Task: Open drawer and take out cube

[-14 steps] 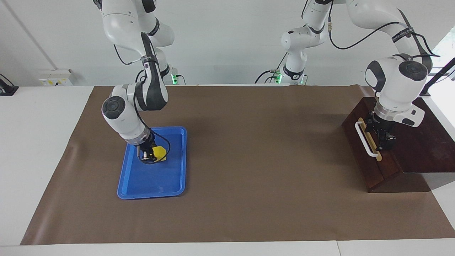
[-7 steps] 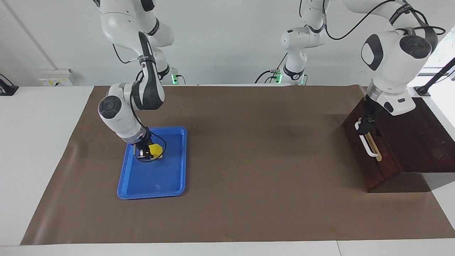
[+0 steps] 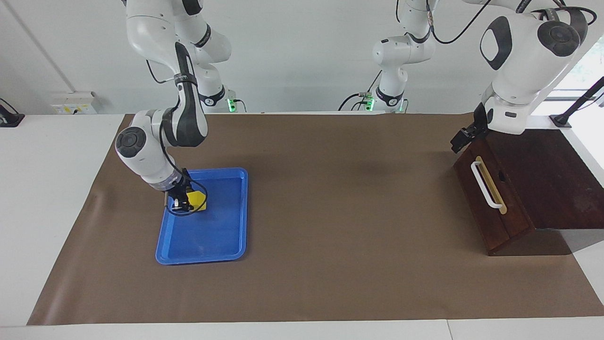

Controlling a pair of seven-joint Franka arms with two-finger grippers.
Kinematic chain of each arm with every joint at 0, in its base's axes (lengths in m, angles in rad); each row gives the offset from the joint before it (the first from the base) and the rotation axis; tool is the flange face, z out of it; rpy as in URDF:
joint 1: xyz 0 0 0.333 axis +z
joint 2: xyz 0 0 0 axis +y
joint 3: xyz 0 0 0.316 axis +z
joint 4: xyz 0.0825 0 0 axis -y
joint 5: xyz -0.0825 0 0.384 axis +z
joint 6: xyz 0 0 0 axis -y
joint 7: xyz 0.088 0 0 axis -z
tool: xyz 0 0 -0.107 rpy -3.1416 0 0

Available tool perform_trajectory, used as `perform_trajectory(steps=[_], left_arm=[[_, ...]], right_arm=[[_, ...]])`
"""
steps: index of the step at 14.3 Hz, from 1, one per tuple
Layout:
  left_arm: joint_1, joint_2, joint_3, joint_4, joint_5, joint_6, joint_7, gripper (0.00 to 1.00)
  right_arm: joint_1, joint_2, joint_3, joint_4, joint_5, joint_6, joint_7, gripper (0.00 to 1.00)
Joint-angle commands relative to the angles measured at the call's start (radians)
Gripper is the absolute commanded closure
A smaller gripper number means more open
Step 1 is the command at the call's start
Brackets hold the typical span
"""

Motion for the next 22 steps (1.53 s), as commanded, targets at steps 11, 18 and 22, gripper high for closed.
perform_trajectory(steps=[11,18,22], left_arm=[[-0.007,-0.065,-0.002,-0.036,-0.085,-0.033,0.299,0.00],[-0.010,-0.062,0.035,-0.021,-0.082,-0.015,0.423,0.00],[-0.008,-0.068,0.034,-0.026,-0.082,-0.016,0.416,0.00]], right_arm=[[-0.012,-0.098,0.018,0.144,0.078,-0.228,-0.024,0.00],[-0.017,-0.253,0.015,0.184,0.063,-0.324,-0.400,0.00],[-0.042,-0.320,0.010,0.181,0.020,-0.368,-0.844,0.00]])
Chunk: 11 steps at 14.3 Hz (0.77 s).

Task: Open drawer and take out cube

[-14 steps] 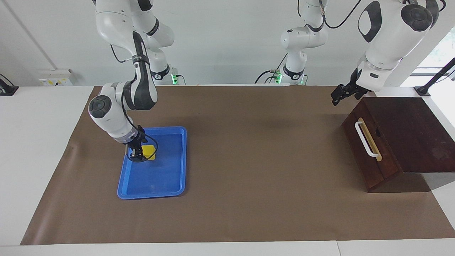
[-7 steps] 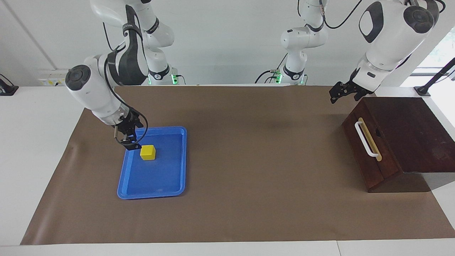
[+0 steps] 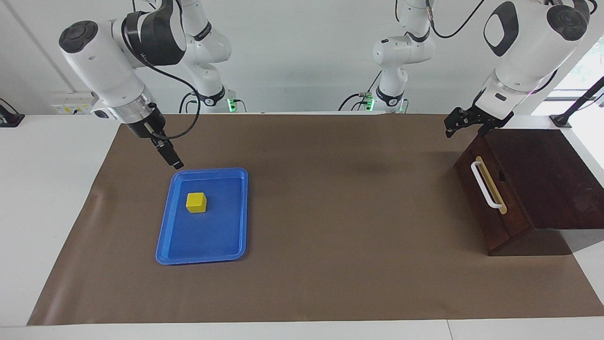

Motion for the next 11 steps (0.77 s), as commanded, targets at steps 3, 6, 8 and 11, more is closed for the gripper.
perform_trajectory(steps=[3,6,8,11], left_arm=[[-0.002,-0.023,0.009,-0.018,-0.012,0.012,0.014,0.00],[0.004,-0.023,0.009,-0.018,-0.012,0.012,0.014,0.00],[0.004,-0.023,0.009,-0.018,-0.012,0.012,0.014,0.00],[0.004,-0.023,0.009,-0.018,-0.012,0.012,0.014,0.00]], right_arm=[[-0.049,-0.043,0.011,-0.009,-0.070,-0.070,-0.480,0.00],[-0.048,-0.054,0.014,-0.026,-0.135,-0.083,-0.679,0.00],[-0.034,-0.059,0.015,-0.031,-0.135,-0.106,-0.685,0.00],[-0.025,-0.065,0.034,-0.040,-0.133,-0.106,-0.684,0.00]])
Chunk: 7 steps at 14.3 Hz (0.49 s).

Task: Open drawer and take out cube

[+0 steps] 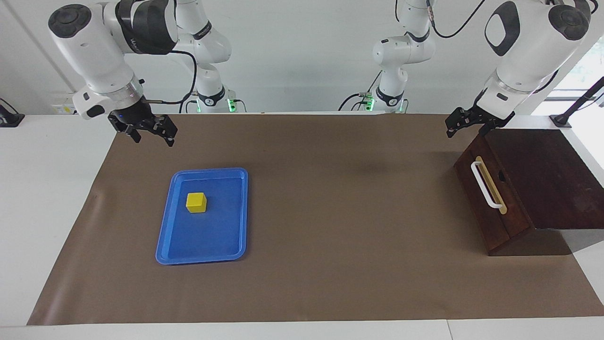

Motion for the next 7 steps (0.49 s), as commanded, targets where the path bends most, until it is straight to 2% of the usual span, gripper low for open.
perform_trajectory(steps=[1,4,7], left_arm=[[0.003,-0.023,0.006,-0.018,-0.012,0.011,0.014,0.00],[0.003,-0.023,0.006,-0.018,-0.012,0.011,0.014,0.00],[0.003,-0.023,0.006,-0.018,-0.012,0.011,0.014,0.00]], right_arm=[[0.015,-0.029,0.019,-0.029,-0.020,0.000,-0.023,0.00],[0.015,-0.012,0.019,0.001,-0.013,0.027,-0.024,0.00],[0.015,0.051,0.019,0.096,-0.018,-0.049,-0.026,0.00]])
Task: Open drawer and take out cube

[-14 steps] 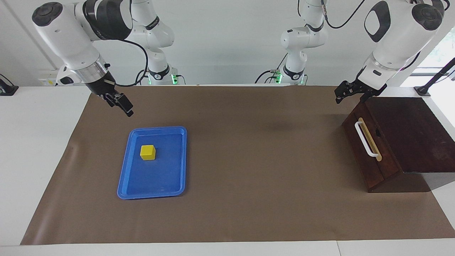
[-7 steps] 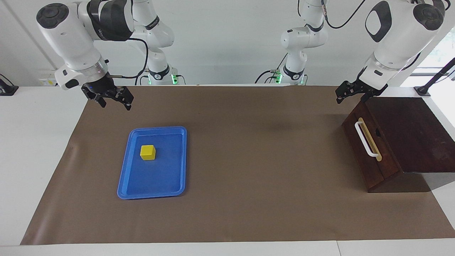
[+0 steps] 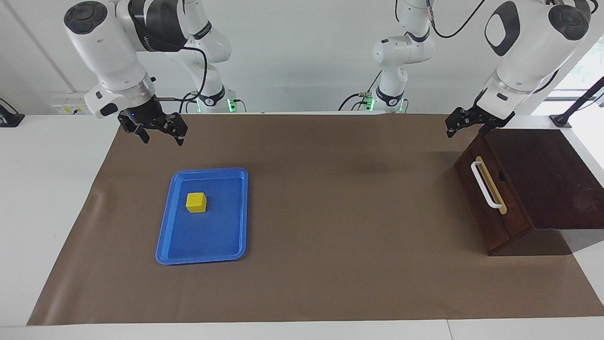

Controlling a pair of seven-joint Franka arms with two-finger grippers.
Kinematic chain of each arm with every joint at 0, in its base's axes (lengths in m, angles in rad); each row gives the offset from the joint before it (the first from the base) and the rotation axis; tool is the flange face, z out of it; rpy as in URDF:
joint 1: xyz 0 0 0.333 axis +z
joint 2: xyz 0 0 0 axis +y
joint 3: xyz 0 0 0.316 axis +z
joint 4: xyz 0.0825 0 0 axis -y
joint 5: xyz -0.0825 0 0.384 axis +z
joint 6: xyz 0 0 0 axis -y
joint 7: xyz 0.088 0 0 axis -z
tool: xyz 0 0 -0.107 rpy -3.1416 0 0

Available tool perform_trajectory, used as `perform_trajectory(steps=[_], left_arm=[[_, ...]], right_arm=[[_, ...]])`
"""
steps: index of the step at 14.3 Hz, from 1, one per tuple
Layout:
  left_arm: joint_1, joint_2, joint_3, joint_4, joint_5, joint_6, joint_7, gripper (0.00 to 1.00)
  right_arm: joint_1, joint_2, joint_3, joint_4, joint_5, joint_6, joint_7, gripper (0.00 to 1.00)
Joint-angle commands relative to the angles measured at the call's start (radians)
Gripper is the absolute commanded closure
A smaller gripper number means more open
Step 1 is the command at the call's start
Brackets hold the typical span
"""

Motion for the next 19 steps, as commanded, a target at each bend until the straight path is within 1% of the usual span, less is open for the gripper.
perform_trajectory(steps=[1,4,13,19], left_arm=[[0.003,-0.023,0.006,-0.018,-0.012,0.011,0.014,0.00],[0.003,-0.023,0.006,-0.018,-0.012,0.011,0.014,0.00],[0.003,-0.023,0.006,-0.018,-0.012,0.011,0.014,0.00],[0.003,-0.023,0.006,-0.018,-0.012,0.011,0.014,0.00]], right_arm=[[-0.004,0.047,0.002,0.075,-0.021,-0.050,-0.027,0.00],[-0.016,0.045,0.000,0.067,-0.024,-0.038,-0.111,0.00],[-0.016,0.039,0.000,0.064,-0.030,-0.089,-0.116,0.00],[-0.012,0.039,0.000,0.064,-0.030,-0.090,-0.110,0.00]])
